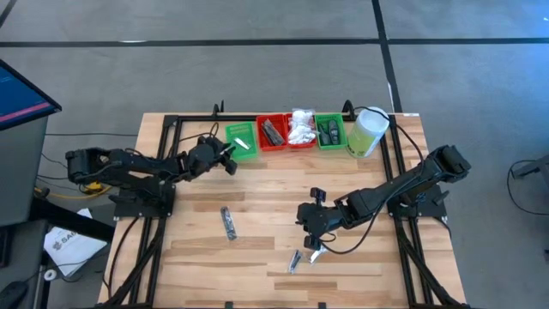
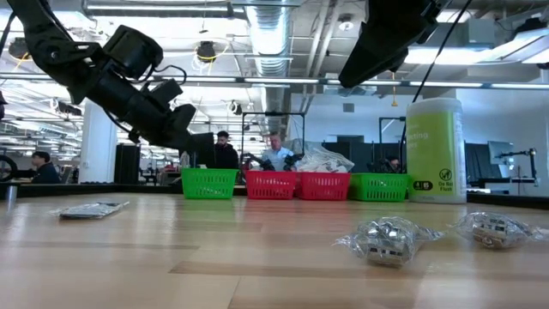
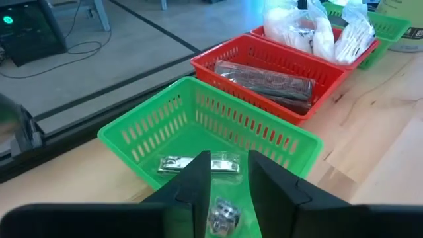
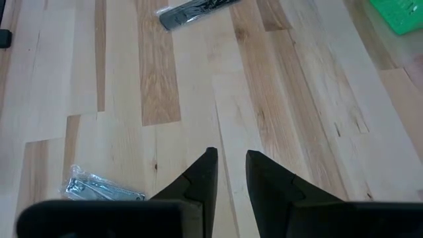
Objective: Pick & Place Travel size toiletries
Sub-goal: Put the silver nail cutter into the left green bin
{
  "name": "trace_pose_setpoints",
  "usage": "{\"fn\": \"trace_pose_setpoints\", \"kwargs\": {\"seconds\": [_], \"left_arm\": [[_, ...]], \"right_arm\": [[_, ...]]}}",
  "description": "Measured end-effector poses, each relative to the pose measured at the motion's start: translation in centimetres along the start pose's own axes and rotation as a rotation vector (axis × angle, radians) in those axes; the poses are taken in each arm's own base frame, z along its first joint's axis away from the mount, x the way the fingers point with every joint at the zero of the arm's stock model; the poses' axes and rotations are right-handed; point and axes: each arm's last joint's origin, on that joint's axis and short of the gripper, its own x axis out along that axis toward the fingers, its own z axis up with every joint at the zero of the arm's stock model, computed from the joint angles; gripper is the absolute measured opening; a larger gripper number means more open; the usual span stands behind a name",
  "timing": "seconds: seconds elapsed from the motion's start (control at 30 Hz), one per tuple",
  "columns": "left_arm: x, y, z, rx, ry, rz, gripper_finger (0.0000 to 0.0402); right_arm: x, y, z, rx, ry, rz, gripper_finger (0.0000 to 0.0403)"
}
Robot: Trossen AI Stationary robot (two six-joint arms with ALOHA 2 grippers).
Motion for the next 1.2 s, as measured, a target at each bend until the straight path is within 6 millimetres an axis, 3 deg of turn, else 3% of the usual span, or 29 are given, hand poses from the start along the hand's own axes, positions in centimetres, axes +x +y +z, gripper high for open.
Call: {"fn": "trace_pose_setpoints", "kwargs": {"seconds": [0.33,0.5,0.83,1.0,1.2], "left_arm": [[0.0,-0.1,1.1,-0.054,-0.098,-0.018,0.0094],[0.0,-0.2,1.1,-0.056,-0.101,-0.027,0.0095],[-1.1,-2.2,1.7,-0.067,-0.142,-0.307,0.0095],[-2.2,-3.6,2.1,-0.070,-0.196,-0.436,0.0095],[-3.3,-4.9,2.0,-0.060,-0.211,-0.517,0.0095]], "right_arm": [[0.0,0.1,-0.1,0.000,0.002,0.007,0.0071],[0.7,0.3,-1.5,-0.045,0.056,0.108,0.0071],[3.5,2.9,-4.3,-0.081,0.147,0.296,0.0074],[5.7,4.3,-5.1,-0.130,0.183,0.337,0.0105],[7.1,5.1,-5.1,-0.157,0.204,0.337,0.0179]]}}
